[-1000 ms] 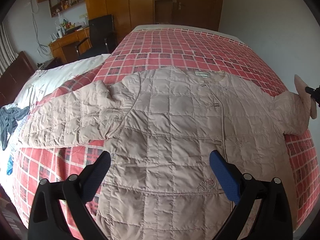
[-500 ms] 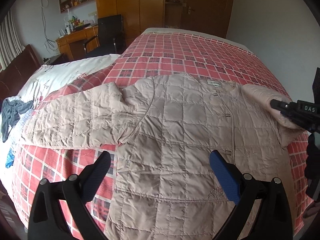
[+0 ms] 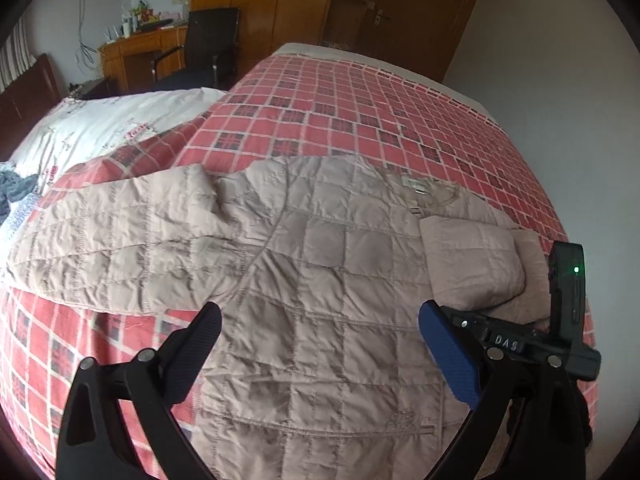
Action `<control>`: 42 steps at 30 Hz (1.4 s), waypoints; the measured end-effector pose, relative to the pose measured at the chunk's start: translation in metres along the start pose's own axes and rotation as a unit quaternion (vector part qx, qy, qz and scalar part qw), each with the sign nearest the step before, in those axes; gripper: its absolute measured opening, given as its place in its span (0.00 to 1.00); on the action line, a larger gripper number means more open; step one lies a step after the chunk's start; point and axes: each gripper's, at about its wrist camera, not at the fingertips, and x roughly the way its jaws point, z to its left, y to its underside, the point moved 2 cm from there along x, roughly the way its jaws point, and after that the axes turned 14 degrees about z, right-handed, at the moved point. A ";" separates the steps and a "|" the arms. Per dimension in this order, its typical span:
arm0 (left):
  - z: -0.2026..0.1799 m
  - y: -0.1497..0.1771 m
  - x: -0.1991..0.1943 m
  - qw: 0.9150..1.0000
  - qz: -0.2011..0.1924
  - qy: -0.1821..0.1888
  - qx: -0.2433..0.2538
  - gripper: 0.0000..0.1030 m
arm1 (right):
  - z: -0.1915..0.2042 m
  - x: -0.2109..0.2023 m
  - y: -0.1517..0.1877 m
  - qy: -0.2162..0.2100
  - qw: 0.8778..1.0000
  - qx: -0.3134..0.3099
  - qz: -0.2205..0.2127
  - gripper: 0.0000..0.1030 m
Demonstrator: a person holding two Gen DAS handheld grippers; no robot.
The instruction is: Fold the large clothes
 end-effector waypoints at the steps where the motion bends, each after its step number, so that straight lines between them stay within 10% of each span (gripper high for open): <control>1: -0.006 -0.004 0.007 1.000 0.010 0.014 0.003 0.96 | 0.001 -0.007 0.009 -0.007 1.000 -0.007 0.006 0.45; 10: -0.080 -0.038 0.110 0.975 0.140 0.173 0.022 0.91 | -0.025 -0.088 0.091 0.048 0.997 -0.004 -0.056 0.54; 14: -0.099 -0.042 0.150 0.960 0.194 0.200 0.007 0.51 | -0.057 -0.121 0.108 0.074 0.991 0.049 -0.095 0.56; 17: -0.104 -0.044 0.147 0.966 0.176 0.186 0.018 0.19 | -0.076 -0.135 0.114 0.077 0.987 0.081 -0.113 0.56; 20: -0.099 -0.047 0.121 0.971 0.136 0.193 0.027 0.12 | -0.083 -0.142 0.110 0.080 0.985 0.094 -0.123 0.56; 24: -0.076 -0.057 0.087 0.980 0.088 0.175 0.044 0.11 | -0.080 -0.143 0.093 0.071 0.985 0.086 -0.135 0.56; 30: -0.045 -0.058 0.111 0.981 0.123 0.148 0.026 0.16 | -0.097 -0.121 0.038 0.018 0.988 0.097 -0.115 0.55; 42: -0.027 -0.046 0.062 0.996 0.047 0.065 0.040 0.57 | -0.113 -0.077 0.019 0.062 0.990 0.119 -0.052 0.52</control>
